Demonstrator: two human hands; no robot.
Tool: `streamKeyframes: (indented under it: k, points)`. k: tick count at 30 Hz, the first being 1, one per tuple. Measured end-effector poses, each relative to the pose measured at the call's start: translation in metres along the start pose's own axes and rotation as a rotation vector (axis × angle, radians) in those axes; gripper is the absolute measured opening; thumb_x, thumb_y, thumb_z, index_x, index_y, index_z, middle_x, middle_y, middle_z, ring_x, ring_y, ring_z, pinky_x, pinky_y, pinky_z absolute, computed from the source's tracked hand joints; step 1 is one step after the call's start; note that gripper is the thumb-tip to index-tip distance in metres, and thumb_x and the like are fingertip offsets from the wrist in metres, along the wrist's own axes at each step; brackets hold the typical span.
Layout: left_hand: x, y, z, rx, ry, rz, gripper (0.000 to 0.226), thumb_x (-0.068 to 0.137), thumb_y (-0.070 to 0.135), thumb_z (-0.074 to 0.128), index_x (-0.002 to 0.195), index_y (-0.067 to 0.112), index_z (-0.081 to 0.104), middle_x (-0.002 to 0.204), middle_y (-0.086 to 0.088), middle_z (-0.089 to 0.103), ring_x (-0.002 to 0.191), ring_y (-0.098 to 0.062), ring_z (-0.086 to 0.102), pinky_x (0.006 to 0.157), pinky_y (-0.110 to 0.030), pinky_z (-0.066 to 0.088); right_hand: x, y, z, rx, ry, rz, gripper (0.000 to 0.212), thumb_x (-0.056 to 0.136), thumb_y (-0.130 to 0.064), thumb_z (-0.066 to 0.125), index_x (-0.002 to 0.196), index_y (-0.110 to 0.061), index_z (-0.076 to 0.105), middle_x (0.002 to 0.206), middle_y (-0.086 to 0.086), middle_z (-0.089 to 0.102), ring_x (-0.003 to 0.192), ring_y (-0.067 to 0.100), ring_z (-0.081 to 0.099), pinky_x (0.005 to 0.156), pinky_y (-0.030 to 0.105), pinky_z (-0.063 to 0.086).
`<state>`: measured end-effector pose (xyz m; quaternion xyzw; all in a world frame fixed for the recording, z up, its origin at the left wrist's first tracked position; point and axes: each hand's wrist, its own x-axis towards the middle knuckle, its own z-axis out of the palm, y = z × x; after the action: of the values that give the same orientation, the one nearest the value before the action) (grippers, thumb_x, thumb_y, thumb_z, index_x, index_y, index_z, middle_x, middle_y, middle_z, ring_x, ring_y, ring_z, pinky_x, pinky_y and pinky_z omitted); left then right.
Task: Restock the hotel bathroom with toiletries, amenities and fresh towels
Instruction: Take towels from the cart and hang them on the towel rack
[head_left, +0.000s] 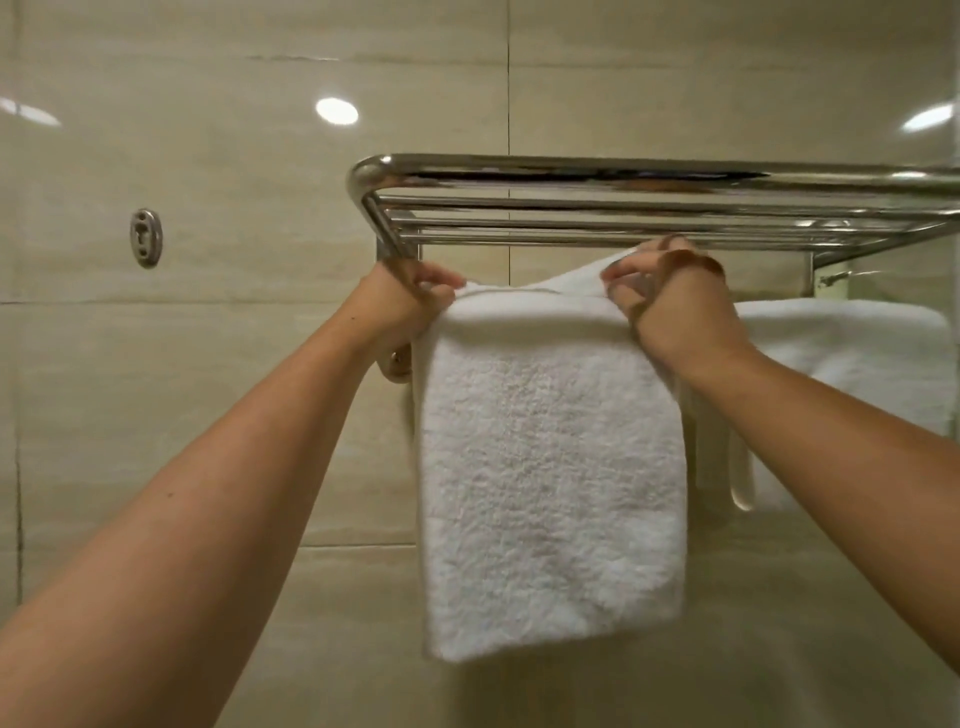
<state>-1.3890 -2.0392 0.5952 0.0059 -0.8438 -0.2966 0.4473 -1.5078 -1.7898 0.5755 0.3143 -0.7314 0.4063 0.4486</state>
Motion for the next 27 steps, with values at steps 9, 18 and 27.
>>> streamKeyframes:
  k: [9, 18, 27]
  points:
    - [0.017, 0.024, 0.004, 0.384, -0.302, -0.163, 0.019, 0.106, 0.025, 0.054, 0.102, 0.019, 0.071, 0.105, -0.002, 0.062, 0.105, -0.024, 0.058, 0.094, -0.033, 0.047, -0.056, -0.025, 0.01, -0.301, -0.244, -0.349, 0.056, 0.1, -0.058, 0.044, 0.151, -0.034, 0.042, 0.141, -0.006, 0.046, 0.129, 0.017, 0.043, 0.112, 0.043, 0.036]
    - [-0.026, -0.017, 0.02, -0.195, 0.601, 0.029, 0.039, 0.103, 0.033, 0.05, 0.081, 0.009, 0.072, 0.066, 0.005, 0.065, 0.061, 0.001, 0.055, 0.063, -0.019, 0.046, -0.024, -0.024, 0.015, -0.302, -0.343, -0.243, 0.052, 0.097, -0.068, 0.035, 0.141, -0.045, 0.049, 0.123, -0.01, 0.059, 0.113, 0.016, 0.053, 0.103, 0.041, 0.04]
    - [-0.077, -0.055, 0.057, -0.574, 0.076, -0.221, 0.043, 0.093, 0.045, 0.074, 0.132, 0.035, 0.06, 0.122, 0.014, 0.07, 0.113, -0.007, 0.068, 0.094, -0.033, 0.057, -0.004, -0.037, 0.016, -0.371, -0.453, -0.152, 0.061, 0.099, -0.075, 0.016, 0.102, -0.036, 0.063, 0.081, -0.003, 0.064, 0.075, 0.014, 0.061, 0.071, 0.032, 0.049]
